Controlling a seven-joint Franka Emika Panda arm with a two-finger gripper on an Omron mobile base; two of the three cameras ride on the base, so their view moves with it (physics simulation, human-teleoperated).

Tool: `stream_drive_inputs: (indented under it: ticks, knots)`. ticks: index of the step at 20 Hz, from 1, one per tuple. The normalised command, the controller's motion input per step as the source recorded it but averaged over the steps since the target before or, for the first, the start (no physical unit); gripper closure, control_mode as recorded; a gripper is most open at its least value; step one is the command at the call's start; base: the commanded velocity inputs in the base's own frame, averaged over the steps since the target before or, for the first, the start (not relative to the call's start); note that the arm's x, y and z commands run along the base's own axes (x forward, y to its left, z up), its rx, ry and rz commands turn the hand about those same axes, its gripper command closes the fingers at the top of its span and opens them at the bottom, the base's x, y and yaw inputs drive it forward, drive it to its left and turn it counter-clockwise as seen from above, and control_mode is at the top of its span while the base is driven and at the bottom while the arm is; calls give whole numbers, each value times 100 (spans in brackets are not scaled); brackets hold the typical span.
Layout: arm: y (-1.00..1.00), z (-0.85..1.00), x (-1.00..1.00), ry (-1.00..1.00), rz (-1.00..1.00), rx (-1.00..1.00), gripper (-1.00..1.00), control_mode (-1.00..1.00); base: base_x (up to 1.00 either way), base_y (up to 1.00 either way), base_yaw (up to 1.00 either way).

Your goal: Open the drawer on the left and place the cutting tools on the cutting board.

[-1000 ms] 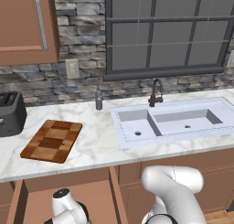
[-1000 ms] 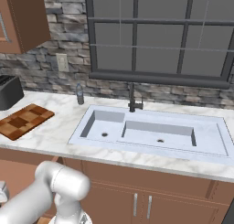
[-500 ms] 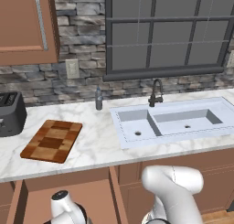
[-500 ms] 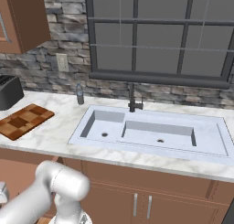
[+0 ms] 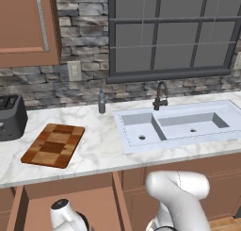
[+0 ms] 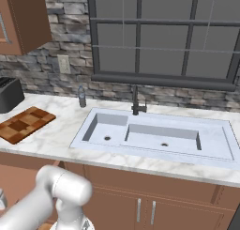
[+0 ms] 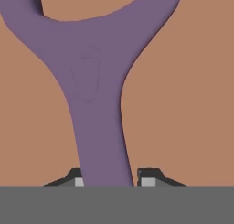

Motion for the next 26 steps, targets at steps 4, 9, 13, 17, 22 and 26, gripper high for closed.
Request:
stream_drive_inputs:
  ticks: [4,9,13,17,22,26]
  knots:
    - [-9,12,-41,-2,0,1,100,-100,0,0,0]
    - [-7,82,-25,-7,0,8,100,-100,0,0,0]
    - [-19,100,0,-7,0,12,100,-100,0,0,0]
    - [-32,100,0,-4,0,12,100,-100,0,0,0]
    - [-48,100,0,-5,0,7,100,-100,0,0,0]
    - [-59,100,0,-4,0,4,100,-100,0,0,0]
